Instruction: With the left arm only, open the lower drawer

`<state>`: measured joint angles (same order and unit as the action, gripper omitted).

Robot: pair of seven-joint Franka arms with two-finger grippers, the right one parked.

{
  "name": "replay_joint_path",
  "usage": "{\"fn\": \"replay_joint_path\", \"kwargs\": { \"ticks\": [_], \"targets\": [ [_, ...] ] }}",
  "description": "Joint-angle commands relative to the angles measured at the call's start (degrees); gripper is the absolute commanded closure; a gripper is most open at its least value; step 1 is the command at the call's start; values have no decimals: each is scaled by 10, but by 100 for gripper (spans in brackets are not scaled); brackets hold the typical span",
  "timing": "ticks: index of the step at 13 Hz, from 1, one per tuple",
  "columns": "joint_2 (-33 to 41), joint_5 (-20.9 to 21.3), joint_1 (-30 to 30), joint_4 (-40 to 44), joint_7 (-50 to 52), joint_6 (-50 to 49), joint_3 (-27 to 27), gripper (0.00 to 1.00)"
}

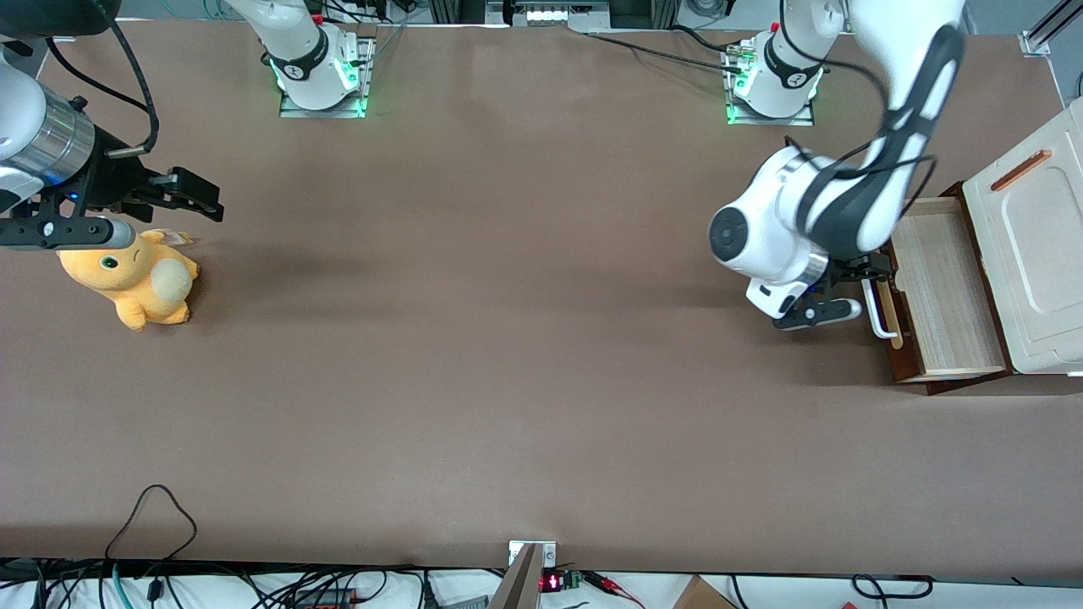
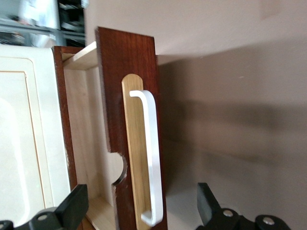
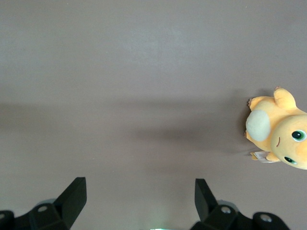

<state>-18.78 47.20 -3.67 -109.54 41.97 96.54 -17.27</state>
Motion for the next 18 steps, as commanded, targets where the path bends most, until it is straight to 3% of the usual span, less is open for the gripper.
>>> {"fn": "replay_joint_path", "kwargs": {
  "ticks": [1, 3, 6, 7, 11, 18],
  "targets": [
    [71, -100, 26, 30, -124, 21, 3, 0],
    [108, -216, 45, 70, -223, 29, 39, 0],
    [145, -437, 46, 121, -412, 22, 142, 0],
    [158, -459, 46, 123, -438, 22, 156, 0],
    [221, -458, 48, 119, -447, -19, 150, 0],
    [223, -464, 48, 122, -444, -18, 149, 0]
  ]
}}
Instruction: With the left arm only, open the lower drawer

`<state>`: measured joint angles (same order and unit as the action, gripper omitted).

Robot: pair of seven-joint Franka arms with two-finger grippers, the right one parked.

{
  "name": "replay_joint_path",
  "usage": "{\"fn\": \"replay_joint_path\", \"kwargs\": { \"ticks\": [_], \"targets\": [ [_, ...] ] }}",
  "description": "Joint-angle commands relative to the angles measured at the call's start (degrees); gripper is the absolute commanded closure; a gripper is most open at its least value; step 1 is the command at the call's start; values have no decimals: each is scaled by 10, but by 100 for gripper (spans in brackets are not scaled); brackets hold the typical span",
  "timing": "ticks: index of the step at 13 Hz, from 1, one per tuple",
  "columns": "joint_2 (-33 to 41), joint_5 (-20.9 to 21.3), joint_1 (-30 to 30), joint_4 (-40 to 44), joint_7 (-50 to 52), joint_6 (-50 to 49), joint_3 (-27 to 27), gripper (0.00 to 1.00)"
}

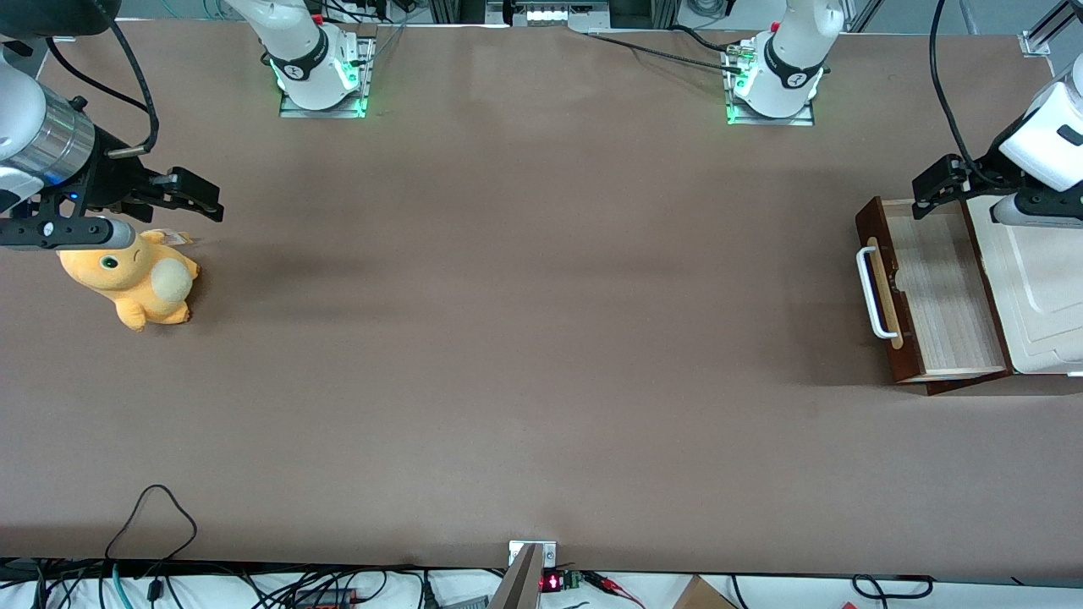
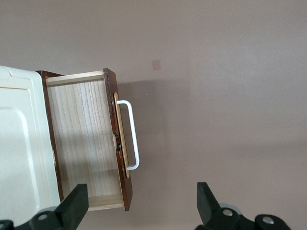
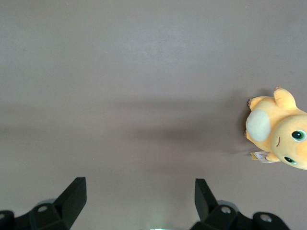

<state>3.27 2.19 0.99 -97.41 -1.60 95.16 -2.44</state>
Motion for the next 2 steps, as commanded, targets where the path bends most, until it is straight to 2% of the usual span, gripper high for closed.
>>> {"fn": "replay_joint_path", "kwargs": {
  "ticks": [1, 2],
  "targets": [
    [2, -14, 2, 1, -9, -4, 1, 0],
    [2, -14, 2, 1, -5, -5, -1, 0]
  ]
}}
